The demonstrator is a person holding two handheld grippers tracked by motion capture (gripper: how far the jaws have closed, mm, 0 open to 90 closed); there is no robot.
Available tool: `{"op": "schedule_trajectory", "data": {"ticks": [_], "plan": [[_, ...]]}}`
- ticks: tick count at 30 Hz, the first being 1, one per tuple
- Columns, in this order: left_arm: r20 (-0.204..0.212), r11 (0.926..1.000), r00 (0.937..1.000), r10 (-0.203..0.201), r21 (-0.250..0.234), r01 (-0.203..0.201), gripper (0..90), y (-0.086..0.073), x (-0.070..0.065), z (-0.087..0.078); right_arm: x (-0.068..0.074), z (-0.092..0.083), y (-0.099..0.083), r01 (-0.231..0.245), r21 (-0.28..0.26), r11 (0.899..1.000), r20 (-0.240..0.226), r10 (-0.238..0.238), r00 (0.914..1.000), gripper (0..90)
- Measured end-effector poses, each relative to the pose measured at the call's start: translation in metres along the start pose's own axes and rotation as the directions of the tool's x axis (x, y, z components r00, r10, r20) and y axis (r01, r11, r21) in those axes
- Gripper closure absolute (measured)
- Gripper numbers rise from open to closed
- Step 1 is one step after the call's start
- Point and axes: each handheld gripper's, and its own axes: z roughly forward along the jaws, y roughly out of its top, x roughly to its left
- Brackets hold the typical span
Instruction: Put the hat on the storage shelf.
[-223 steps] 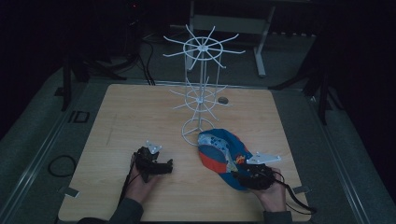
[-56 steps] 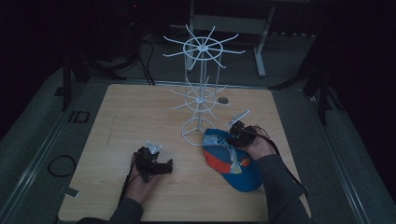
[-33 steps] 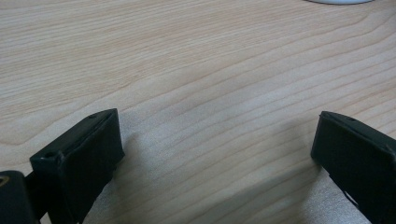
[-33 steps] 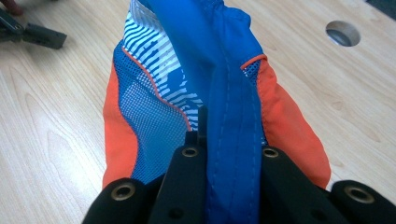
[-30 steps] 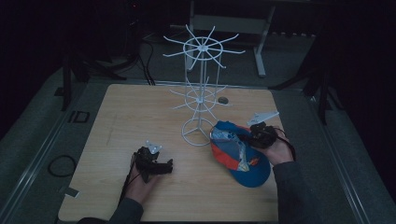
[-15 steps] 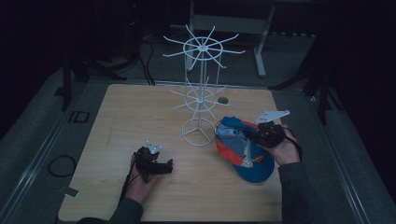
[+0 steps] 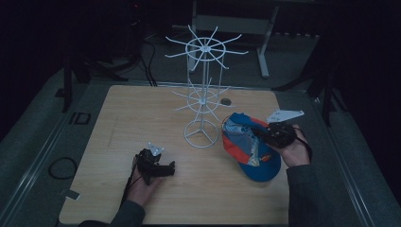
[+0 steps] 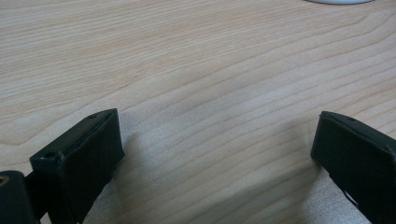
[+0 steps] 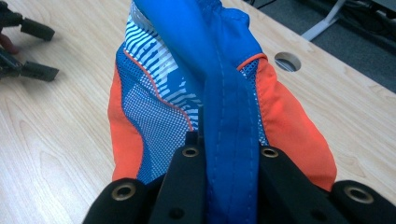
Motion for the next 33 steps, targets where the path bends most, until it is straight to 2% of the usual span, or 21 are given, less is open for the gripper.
{"op": "schedule_trajectory", "data": {"ticks": [10,33], "plan": [[0.0,1.0,1.0,0.002,0.002,-0.002,2.4,0.0,0.0,0.0,-0.005,-0.011,0.001,-0.011,-0.019,1.0,0.012,0.011,0.9999,87.3],[-0.001,1.0,1.0,0.003,0.001,-0.003,2.4,0.0,0.0,0.0,-0.009,-0.034,0.011,0.001,-0.075,0.997,0.024,0.001,0.9997,87.3]]}}
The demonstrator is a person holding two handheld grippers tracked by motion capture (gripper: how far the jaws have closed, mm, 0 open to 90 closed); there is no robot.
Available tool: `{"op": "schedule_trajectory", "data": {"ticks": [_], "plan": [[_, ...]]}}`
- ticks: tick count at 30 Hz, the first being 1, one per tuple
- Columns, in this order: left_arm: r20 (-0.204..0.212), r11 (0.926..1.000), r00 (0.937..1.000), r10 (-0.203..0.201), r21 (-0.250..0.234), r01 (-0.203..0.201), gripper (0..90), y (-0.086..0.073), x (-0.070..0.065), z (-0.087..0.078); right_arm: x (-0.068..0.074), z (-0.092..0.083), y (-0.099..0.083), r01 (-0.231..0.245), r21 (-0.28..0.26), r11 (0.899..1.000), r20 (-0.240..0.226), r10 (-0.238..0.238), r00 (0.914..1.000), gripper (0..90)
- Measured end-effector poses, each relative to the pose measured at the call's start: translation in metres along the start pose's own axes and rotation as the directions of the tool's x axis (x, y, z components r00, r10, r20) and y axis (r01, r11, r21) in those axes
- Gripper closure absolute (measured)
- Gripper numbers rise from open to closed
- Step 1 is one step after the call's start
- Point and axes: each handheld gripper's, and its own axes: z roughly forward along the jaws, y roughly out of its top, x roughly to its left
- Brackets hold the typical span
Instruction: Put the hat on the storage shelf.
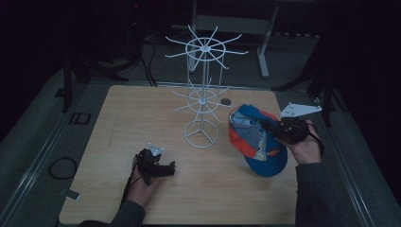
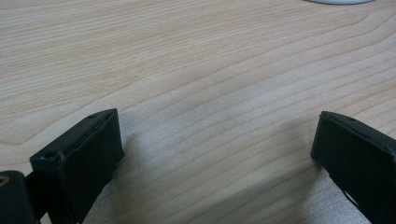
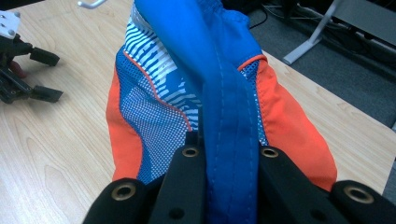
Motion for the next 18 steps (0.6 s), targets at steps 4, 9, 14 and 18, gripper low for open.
{"op": "schedule_trajectory", "data": {"ticks": [4,9,14,18], "plan": [[0.0,1.0,1.0,0.0,0.001,0.0,2.4,0.0,0.0,0.0,0.0,-0.002,0.002,0.003,-0.007,1.0,0.0,-0.003,1.0,87.3],[0.0,1.0,1.0,0.0,0.0,0.0,2.4,0.0,0.0,0.0,0.0,-0.007,0.007,0.008,-0.022,1.0,-0.001,-0.008,1.0,87.3],[0.0,1.0,1.0,0.001,0.0,-0.001,2.4,0.0,0.0,0.0,0.0,-0.011,0.011,0.012,-0.033,0.999,0.002,-0.012,0.9999,87.3],[0.001,1.0,1.0,-0.001,-0.001,0.001,2.4,0.0,0.0,0.0,0.0,-0.013,0.015,0.017,-0.043,0.999,0.004,-0.017,0.9998,87.3]]}}
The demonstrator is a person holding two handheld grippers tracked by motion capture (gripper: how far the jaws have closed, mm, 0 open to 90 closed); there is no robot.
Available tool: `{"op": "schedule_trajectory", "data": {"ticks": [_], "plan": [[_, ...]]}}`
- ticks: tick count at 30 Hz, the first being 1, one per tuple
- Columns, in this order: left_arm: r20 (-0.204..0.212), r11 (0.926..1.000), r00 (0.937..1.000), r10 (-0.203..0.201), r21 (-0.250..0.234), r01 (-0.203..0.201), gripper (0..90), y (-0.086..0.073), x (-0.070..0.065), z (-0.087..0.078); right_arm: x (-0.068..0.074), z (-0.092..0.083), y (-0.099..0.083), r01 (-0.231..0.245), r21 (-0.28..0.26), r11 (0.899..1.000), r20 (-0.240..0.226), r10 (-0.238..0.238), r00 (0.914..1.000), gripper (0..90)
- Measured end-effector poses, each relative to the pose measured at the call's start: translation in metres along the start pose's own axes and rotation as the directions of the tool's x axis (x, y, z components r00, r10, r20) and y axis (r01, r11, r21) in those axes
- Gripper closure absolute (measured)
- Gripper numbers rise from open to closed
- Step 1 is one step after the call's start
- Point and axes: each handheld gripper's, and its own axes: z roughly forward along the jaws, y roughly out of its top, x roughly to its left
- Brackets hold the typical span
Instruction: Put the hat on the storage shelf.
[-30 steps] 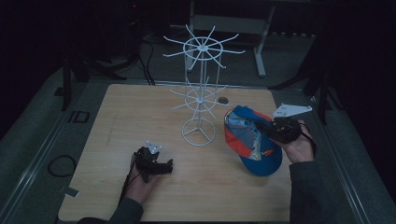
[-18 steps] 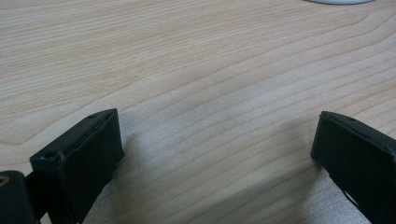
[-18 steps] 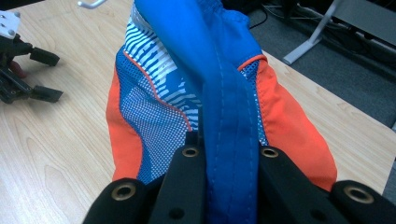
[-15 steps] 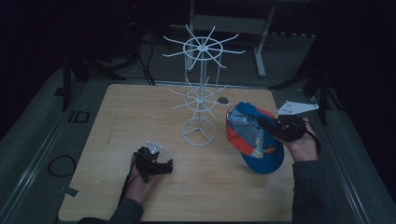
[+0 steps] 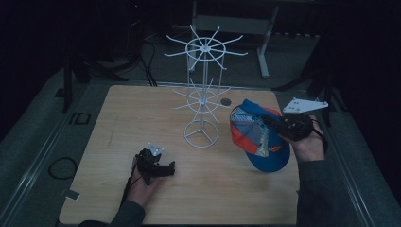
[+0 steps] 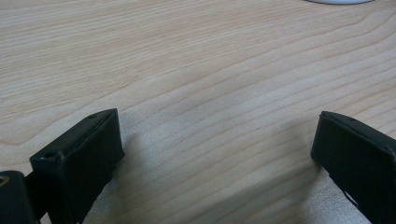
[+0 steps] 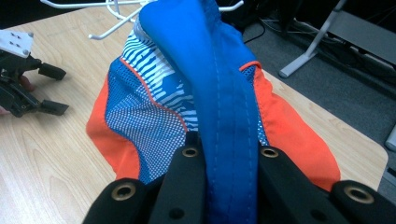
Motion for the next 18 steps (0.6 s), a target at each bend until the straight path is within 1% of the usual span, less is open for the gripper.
{"op": "schedule_trajectory", "data": {"ticks": [10,13,18], "plan": [[0.0,1.0,1.0,0.001,0.0,-0.001,2.4,0.0,0.0,0.0,0.0,-0.006,0.007,0.009,-0.015,1.0,0.003,-0.009,1.0,87.2],[0.0,1.0,1.0,0.001,0.0,-0.001,2.5,0.0,0.0,0.0,-0.001,-0.012,0.01,0.012,-0.033,0.999,0.006,-0.012,0.9999,87.2],[0.0,1.0,1.0,0.003,0.0,-0.003,2.4,0.0,0.0,0.0,-0.001,-0.015,0.015,0.02,-0.042,0.999,0.008,-0.019,0.9998,87.1]]}}
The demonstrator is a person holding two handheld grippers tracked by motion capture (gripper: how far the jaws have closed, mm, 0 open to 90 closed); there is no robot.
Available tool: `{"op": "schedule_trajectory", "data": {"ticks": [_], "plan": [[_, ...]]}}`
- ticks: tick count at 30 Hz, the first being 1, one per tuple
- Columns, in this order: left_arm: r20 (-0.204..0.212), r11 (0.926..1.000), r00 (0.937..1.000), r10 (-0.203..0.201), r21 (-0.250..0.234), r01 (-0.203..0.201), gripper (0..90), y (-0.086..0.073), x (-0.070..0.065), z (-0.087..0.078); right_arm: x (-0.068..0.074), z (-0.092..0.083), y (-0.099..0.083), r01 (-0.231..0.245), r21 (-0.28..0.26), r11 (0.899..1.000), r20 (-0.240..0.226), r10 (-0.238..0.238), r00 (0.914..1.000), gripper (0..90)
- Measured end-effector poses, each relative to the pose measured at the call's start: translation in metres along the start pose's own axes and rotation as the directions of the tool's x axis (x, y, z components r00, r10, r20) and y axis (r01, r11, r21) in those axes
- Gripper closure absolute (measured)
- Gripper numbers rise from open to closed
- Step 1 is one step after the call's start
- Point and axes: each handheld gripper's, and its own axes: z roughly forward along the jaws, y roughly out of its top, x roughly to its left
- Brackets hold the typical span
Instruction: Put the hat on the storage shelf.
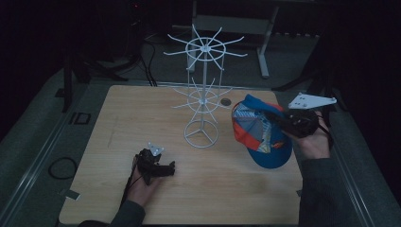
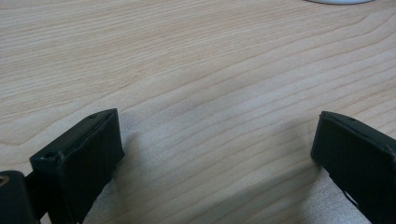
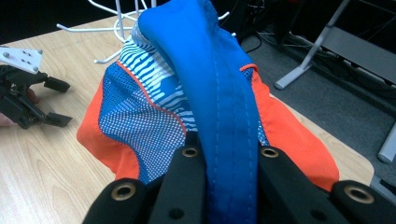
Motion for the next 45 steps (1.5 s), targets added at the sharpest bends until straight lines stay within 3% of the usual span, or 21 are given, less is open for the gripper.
{"op": "schedule_trajectory", "data": {"ticks": [24,45], "plan": [[0.0,1.0,1.0,0.0,0.0,0.0,2.4,0.0,0.0,0.0,-0.002,-0.008,0.018,-0.002,-0.07,0.998,-0.003,0.001,1.0,87.1],[0.0,1.0,1.0,-0.001,0.0,0.001,2.4,0.0,0.0,0.0,-0.009,-0.019,0.024,-0.042,-0.137,0.99,-0.01,0.041,0.9991,87.1]]}}
